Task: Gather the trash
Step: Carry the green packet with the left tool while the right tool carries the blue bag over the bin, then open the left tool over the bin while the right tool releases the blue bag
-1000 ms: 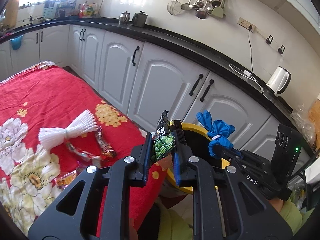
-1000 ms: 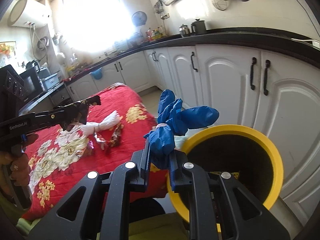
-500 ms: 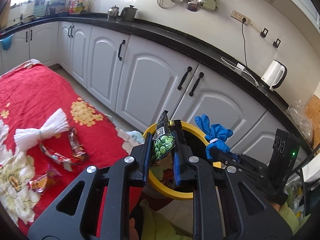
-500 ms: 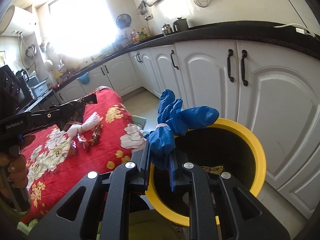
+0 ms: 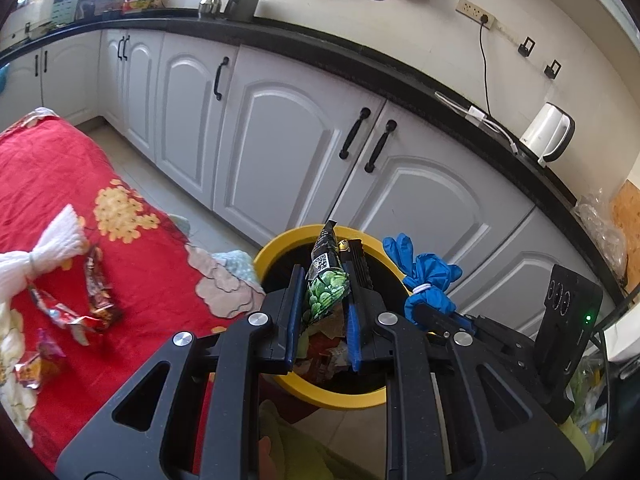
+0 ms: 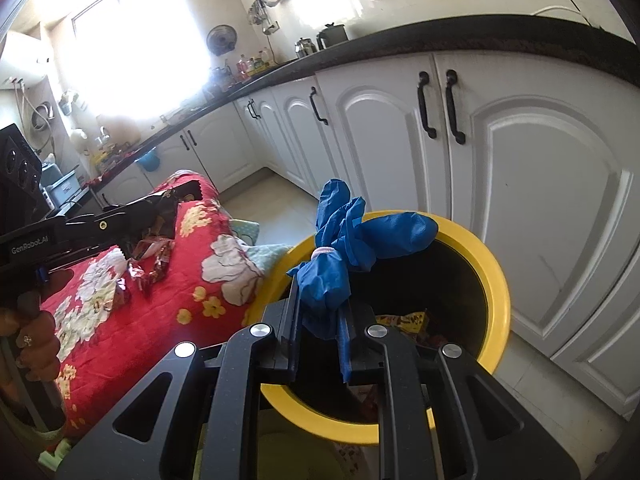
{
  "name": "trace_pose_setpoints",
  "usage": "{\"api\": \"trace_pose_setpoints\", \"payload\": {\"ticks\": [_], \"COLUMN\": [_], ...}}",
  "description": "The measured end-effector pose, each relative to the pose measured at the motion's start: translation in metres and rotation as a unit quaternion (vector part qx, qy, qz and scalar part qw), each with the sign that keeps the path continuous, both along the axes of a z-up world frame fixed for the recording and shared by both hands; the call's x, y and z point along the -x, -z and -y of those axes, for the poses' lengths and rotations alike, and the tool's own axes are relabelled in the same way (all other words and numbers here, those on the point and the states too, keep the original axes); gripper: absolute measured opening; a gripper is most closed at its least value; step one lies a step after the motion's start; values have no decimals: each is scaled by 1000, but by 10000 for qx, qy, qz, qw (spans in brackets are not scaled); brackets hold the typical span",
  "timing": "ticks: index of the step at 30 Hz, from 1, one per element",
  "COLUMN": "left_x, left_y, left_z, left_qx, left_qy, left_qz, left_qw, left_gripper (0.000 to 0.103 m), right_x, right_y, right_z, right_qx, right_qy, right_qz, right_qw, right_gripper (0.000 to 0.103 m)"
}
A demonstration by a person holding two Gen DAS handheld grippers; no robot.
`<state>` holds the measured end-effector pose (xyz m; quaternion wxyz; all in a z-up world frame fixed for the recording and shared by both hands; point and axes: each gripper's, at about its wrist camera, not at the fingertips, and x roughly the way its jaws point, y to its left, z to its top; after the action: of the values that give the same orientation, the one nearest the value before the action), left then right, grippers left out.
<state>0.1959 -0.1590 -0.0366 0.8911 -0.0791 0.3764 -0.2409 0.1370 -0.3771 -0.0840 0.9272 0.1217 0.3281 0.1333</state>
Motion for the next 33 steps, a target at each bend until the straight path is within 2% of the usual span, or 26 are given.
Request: {"api": "trace_pose_setpoints", "payload": {"ticks": [16,30,33], "left_x": [-19,-27,-29], "left_y": [37,54,55], "left_z": [36,49,51], "left_qx": [-170,-258,-241], "left_qy": [232,317,333], "left_qz": [-390,-656,-687], "left_qw": [9988,9970,9968], "left_gripper": [13,13,14], "right_x": [-8,-13,-13], "right_y": [29,47,46], "right_z": [17,24,26], "right_qx": [-144,-250,-257], "right_qy": [158,230,279], "right_qz": [-374,-647,-659], "right_qw": [9991,9973,9971], "right_gripper": [15,17,21]}}
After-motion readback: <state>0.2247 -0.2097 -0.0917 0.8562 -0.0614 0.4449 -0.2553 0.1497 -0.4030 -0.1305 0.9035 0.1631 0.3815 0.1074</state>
